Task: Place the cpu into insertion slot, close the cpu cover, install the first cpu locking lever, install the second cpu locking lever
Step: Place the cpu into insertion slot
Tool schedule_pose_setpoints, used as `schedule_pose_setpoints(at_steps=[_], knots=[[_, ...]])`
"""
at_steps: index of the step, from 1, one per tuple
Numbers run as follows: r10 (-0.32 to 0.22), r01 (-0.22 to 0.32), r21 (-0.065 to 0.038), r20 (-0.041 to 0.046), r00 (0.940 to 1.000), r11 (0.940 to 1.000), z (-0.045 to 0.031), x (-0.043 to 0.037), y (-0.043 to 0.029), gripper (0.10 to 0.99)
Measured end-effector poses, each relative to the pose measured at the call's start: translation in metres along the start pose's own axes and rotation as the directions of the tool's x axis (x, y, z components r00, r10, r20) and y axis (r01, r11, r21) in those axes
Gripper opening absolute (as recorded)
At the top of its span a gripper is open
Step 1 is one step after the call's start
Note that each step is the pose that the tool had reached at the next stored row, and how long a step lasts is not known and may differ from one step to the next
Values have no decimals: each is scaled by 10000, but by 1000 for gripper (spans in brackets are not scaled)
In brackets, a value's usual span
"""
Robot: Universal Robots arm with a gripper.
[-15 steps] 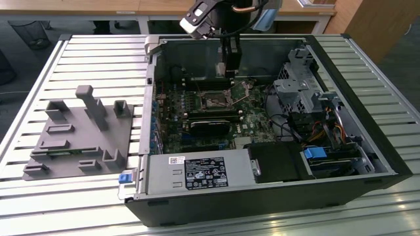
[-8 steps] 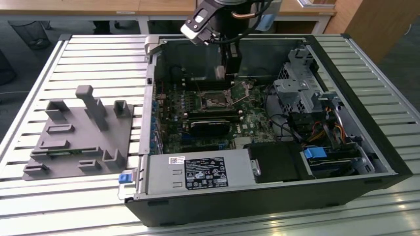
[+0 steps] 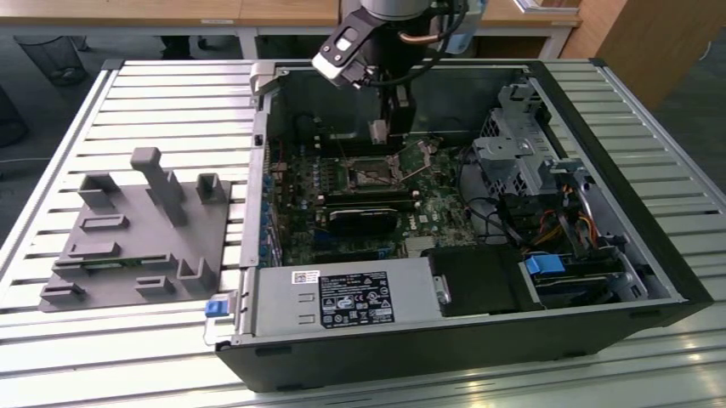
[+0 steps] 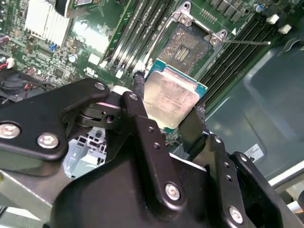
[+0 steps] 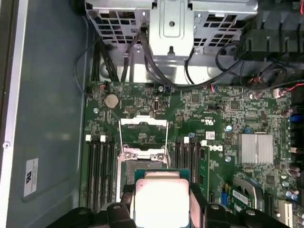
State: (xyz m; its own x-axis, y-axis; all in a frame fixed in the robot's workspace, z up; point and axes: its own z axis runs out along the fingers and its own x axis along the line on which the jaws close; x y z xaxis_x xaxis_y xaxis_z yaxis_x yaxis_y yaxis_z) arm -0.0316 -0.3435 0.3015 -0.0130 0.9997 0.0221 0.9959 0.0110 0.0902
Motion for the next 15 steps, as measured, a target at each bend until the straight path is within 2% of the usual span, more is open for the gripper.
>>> schedule_pose_setpoints(at_steps=[8, 12, 15], knots=[[267, -267, -2, 22, 9996, 9996, 146, 69, -23, 541], [280, -280, -2, 25, 9996, 9996, 212, 72, -92, 541], [281, -281, -2, 25, 9996, 9996, 267, 77, -114, 541]])
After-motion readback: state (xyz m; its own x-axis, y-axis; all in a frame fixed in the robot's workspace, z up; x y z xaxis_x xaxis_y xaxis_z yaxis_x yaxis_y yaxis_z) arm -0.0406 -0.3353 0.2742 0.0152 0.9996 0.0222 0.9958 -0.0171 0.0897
